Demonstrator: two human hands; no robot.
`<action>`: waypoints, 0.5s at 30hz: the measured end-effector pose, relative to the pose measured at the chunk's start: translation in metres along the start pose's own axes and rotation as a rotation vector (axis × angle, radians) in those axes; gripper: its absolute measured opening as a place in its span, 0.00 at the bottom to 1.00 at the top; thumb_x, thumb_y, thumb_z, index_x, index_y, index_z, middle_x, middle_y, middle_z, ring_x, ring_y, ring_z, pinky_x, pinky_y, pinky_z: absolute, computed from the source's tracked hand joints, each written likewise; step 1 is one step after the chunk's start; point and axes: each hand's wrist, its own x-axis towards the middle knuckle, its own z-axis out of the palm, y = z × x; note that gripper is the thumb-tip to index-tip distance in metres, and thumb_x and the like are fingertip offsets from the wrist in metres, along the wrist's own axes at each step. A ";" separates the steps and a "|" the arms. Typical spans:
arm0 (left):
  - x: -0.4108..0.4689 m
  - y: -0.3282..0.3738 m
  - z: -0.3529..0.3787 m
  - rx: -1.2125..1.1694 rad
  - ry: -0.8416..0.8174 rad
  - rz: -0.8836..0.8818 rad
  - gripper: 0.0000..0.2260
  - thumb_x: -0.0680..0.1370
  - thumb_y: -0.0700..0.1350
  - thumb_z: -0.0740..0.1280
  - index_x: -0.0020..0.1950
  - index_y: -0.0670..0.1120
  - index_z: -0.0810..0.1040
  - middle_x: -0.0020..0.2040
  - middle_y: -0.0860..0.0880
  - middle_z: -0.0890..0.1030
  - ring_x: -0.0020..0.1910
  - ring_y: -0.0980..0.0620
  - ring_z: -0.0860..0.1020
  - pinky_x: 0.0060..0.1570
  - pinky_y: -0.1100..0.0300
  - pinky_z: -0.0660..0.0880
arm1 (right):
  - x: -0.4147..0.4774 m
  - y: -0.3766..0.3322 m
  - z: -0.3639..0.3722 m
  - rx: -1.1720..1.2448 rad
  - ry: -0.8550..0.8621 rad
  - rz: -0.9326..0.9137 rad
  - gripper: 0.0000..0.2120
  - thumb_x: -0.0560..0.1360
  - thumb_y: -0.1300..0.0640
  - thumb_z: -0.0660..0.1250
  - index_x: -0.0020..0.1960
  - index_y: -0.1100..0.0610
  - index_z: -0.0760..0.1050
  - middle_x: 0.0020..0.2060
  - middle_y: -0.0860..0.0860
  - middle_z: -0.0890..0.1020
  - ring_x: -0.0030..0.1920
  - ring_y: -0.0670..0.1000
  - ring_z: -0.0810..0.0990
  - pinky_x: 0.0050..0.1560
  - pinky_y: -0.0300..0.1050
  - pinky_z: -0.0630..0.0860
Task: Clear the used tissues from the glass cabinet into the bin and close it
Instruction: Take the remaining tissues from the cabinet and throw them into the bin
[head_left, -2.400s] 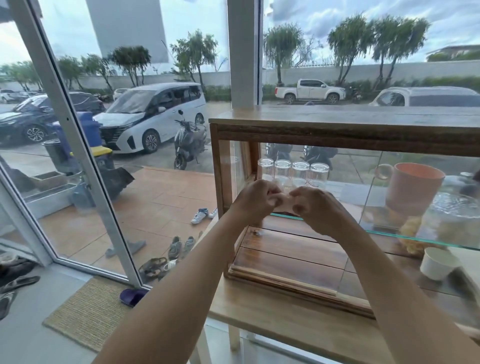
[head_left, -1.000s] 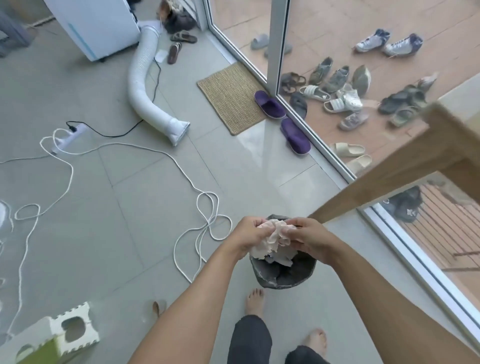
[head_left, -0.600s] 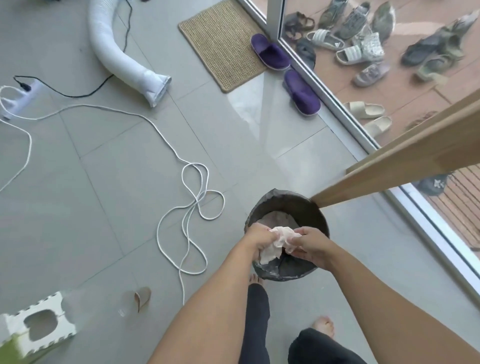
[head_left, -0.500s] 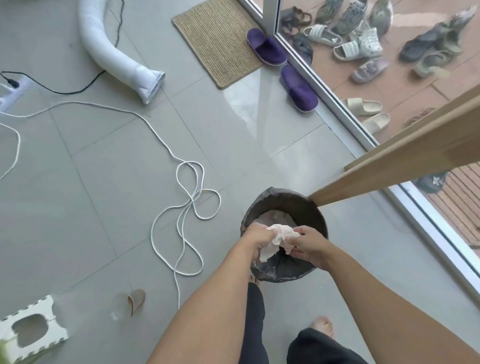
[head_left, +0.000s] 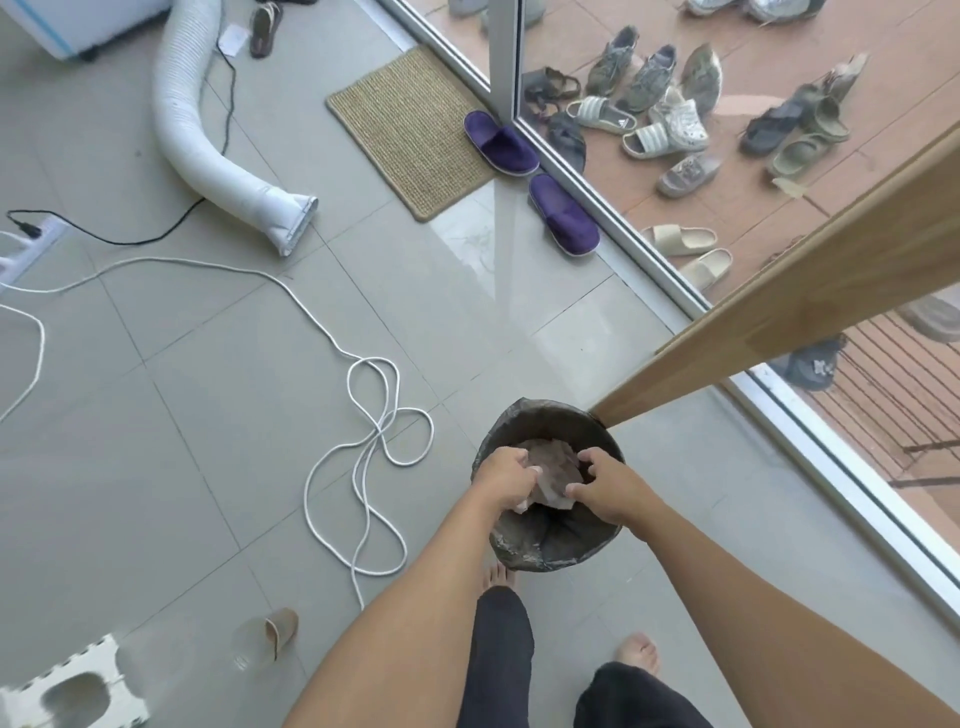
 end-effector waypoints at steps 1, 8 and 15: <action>-0.013 0.008 -0.007 0.070 0.027 0.031 0.11 0.81 0.46 0.64 0.62 0.48 0.78 0.59 0.43 0.81 0.55 0.43 0.80 0.57 0.54 0.76 | -0.014 -0.007 -0.006 -0.051 0.014 -0.019 0.31 0.76 0.52 0.67 0.77 0.54 0.63 0.73 0.56 0.74 0.70 0.58 0.75 0.61 0.48 0.71; -0.129 0.063 -0.060 0.247 0.224 0.270 0.18 0.80 0.46 0.64 0.68 0.44 0.77 0.66 0.43 0.81 0.65 0.43 0.77 0.64 0.54 0.73 | -0.140 -0.076 -0.059 -0.353 0.247 -0.216 0.22 0.78 0.52 0.63 0.71 0.53 0.72 0.68 0.53 0.78 0.66 0.57 0.77 0.61 0.51 0.76; -0.258 0.136 -0.121 0.290 0.489 0.644 0.15 0.80 0.46 0.66 0.65 0.43 0.80 0.60 0.44 0.83 0.59 0.46 0.81 0.60 0.56 0.74 | -0.282 -0.128 -0.121 -0.361 0.647 -0.525 0.18 0.79 0.50 0.64 0.68 0.52 0.75 0.66 0.48 0.78 0.65 0.52 0.75 0.61 0.45 0.72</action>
